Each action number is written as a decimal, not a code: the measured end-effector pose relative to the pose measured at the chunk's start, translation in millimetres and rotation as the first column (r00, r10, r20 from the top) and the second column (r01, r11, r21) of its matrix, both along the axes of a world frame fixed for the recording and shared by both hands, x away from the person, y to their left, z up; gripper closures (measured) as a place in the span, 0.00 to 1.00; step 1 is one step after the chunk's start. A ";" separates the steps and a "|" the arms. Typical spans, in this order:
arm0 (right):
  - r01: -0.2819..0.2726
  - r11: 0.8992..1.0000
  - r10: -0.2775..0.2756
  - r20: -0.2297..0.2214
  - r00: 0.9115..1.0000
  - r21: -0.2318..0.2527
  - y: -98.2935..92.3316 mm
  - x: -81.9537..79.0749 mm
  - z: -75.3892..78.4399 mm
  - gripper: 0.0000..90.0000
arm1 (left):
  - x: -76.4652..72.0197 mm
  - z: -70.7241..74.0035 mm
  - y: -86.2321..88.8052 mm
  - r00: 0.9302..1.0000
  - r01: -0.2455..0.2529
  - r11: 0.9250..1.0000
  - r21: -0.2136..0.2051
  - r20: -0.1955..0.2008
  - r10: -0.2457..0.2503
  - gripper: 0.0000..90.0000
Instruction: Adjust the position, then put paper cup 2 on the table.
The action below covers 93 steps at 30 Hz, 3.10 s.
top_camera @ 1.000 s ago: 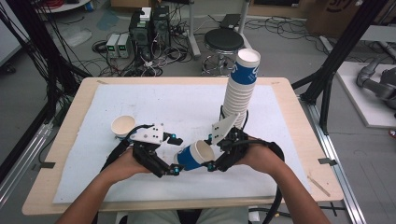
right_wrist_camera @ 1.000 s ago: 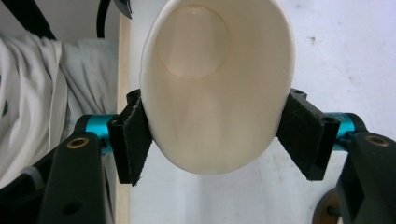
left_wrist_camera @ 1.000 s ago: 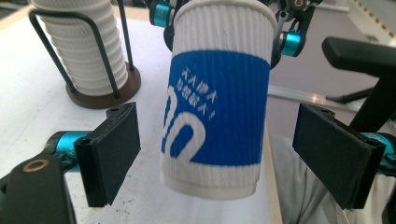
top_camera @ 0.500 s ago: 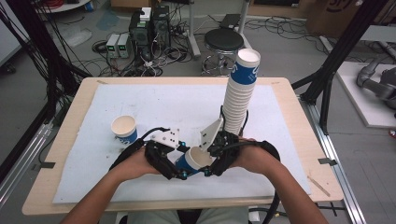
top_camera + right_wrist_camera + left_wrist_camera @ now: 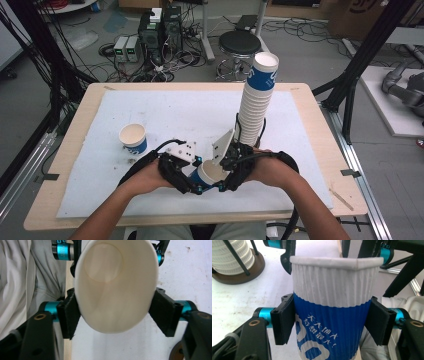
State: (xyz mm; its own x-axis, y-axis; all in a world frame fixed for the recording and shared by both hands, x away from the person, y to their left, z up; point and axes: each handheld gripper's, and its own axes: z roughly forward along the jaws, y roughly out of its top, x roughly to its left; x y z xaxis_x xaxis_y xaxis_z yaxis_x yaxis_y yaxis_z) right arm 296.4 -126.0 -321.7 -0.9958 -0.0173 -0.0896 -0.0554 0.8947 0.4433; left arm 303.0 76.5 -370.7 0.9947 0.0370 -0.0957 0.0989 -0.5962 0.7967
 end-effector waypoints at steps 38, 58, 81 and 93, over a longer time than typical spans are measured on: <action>0.402 0.603 -0.461 -0.110 0.880 0.689 -140.1 -6.5 -29.7 0.24 | 4.7 -30.9 52.1 0.942 -0.277 0.831 -0.482 0.036 0.334 0.29; 0.463 0.540 -0.573 -0.095 0.814 0.703 -157.7 -6.9 -58.8 0.24 | 8.6 -32.3 61.2 0.919 -0.316 0.768 -0.557 0.021 0.393 0.29; 0.462 0.546 -0.574 -0.089 0.814 0.699 -159.1 -9.9 -60.1 0.24 | 29.6 -28.9 55.7 0.910 -0.325 0.739 -0.591 0.016 0.414 0.29; 0.463 0.552 -0.566 -0.097 0.819 0.693 -156.9 -11.5 -62.3 0.24 | 58.3 -44.2 41.9 0.890 -0.382 0.718 -0.582 -0.022 0.455 0.29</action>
